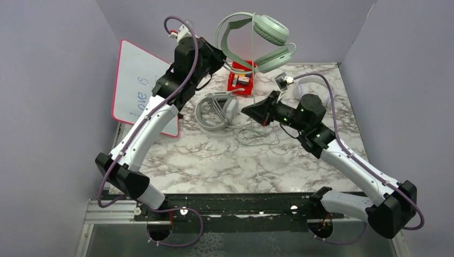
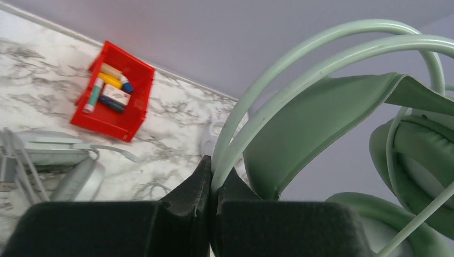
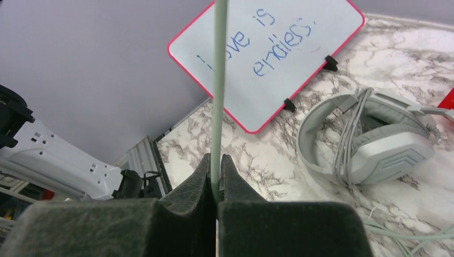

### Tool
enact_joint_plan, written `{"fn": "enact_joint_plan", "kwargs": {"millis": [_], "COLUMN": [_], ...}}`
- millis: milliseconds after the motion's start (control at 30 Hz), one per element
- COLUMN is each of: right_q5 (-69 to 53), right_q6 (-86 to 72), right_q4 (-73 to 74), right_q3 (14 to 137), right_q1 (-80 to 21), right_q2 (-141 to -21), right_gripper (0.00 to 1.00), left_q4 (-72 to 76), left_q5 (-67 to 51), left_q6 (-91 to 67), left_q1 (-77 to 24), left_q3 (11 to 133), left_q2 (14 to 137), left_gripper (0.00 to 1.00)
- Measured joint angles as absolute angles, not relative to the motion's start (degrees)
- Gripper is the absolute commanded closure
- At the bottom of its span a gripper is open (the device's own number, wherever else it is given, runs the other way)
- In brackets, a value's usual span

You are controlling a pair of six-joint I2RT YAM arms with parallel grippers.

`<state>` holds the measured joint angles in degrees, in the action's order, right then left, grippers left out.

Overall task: Wrap the headphones
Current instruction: Wrap the headphones cable around the headphones.

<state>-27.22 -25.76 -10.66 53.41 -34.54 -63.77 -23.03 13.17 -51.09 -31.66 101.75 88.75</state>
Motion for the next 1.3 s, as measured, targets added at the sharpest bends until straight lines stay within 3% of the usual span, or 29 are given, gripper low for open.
{"fn": "enact_joint_plan", "kwargs": {"millis": [333, 633, 1033, 1300], "right_q5": [-24.51, -26.33, -35.09, -35.68], "right_q6": [-25.98, -23.53, -22.04, -20.97], "right_q4": [-21.08, -28.60, -38.15, -39.79], "right_q3": [48.40, 45.30, 46.28, 45.93], "right_q1": [-34.54, -32.64, -31.53, -29.82], "right_q2": [-61.36, -63.79, -74.48, -73.80], "right_gripper": [0.99, 0.92, 0.74, 0.74], "left_q4": [-18.31, -19.62, -14.20, -10.09], "left_q5": [-1.69, -11.68, -21.98, -25.82], "left_q6": [-55.64, -55.02, -59.22, -62.59], "left_q1": [-31.07, -27.62, -26.11, -26.24], "left_q3": [100.07, 95.53, 91.66, 90.21], "left_q2": [86.06, 78.70, 72.90, 72.73], "left_gripper": [1.00, 1.00, 1.00, 1.00]}}
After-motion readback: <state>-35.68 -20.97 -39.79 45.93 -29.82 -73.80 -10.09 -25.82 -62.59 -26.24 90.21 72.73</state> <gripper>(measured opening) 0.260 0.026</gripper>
